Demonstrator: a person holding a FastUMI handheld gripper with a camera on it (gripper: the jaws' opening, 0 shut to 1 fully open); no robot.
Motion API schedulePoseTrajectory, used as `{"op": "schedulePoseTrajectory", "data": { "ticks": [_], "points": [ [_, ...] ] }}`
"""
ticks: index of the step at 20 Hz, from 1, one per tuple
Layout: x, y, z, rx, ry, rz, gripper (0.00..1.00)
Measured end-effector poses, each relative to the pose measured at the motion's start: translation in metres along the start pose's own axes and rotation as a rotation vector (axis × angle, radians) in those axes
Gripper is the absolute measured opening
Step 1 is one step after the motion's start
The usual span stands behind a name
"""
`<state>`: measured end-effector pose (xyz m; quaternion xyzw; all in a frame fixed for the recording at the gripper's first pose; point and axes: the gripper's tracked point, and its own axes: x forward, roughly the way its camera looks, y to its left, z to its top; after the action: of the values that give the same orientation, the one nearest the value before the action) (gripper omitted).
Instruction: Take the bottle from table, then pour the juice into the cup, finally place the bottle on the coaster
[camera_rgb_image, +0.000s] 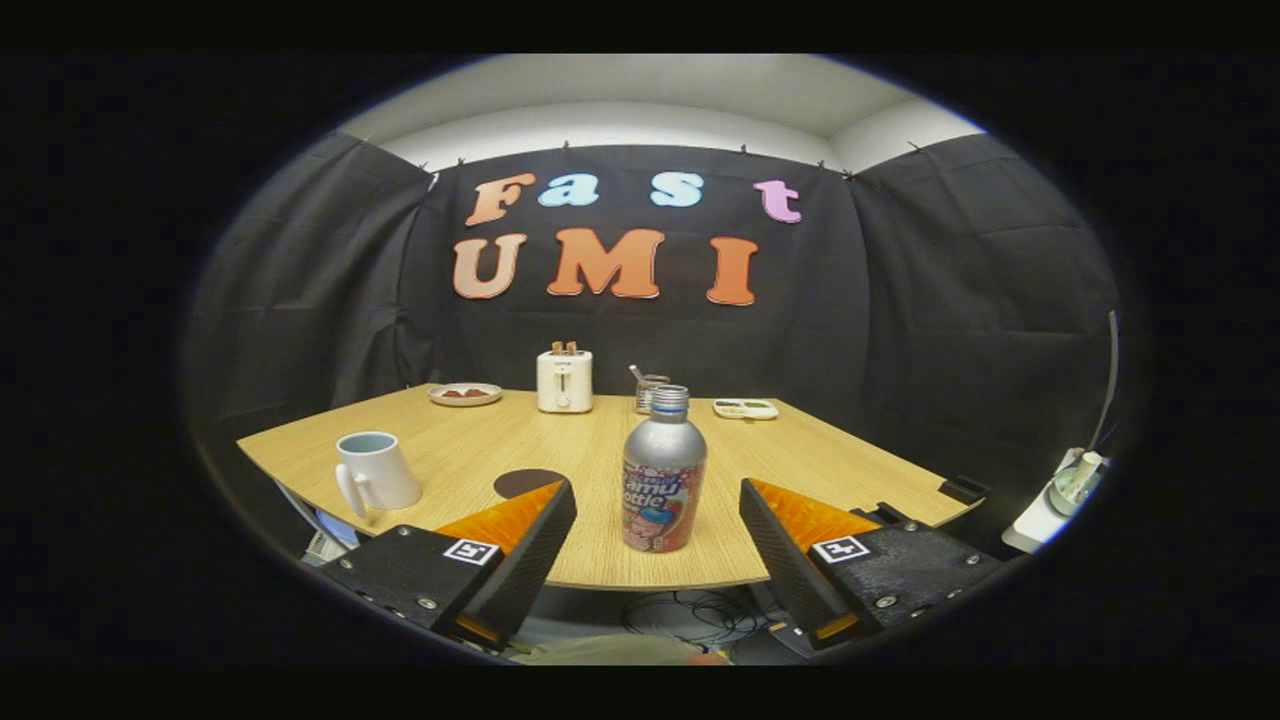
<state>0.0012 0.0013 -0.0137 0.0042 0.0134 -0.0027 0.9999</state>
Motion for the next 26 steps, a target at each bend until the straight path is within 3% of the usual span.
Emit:
{"op": "schedulePoseTrajectory", "data": {
  "ticks": [12, 26],
  "points": [
    [0.009, -0.002, -0.014, -0.014, 0.028, -0.009, 0.98],
    [0.059, 0.003, -0.051, -0.02, 0.102, -0.016, 0.98]
  ]
}}
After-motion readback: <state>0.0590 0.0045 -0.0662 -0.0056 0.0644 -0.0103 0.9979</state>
